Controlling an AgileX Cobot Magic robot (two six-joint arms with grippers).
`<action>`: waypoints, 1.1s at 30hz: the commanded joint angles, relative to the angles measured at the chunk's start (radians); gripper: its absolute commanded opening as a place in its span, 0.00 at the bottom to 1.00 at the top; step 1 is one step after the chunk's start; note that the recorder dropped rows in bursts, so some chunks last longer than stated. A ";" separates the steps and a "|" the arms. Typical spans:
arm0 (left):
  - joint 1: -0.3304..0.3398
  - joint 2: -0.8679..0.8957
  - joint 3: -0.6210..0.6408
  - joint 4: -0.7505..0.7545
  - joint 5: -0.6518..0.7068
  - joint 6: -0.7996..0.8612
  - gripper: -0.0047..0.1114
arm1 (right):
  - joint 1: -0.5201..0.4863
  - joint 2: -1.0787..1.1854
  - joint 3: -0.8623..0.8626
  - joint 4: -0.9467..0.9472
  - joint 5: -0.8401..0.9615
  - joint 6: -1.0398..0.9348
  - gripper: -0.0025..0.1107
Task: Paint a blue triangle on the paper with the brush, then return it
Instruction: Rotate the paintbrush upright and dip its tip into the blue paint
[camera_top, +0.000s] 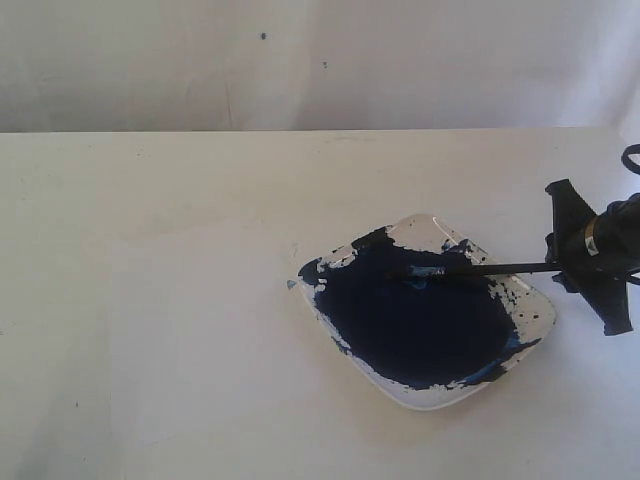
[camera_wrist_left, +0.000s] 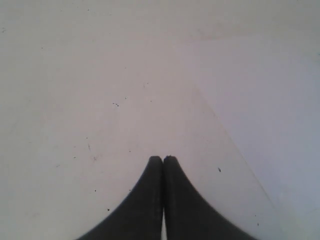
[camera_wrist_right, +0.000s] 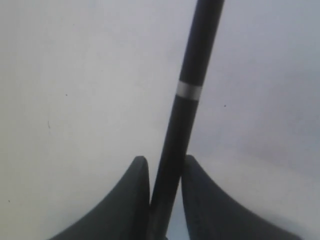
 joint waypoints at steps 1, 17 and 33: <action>-0.004 0.003 0.004 -0.006 0.003 -0.002 0.04 | -0.008 0.001 -0.007 0.002 0.008 0.004 0.20; -0.004 0.003 0.004 -0.006 0.003 -0.002 0.04 | -0.008 -0.011 -0.007 0.004 -0.010 0.004 0.05; -0.004 0.003 0.004 -0.006 0.003 -0.002 0.04 | -0.011 -0.319 -0.007 -0.054 -0.452 -0.704 0.05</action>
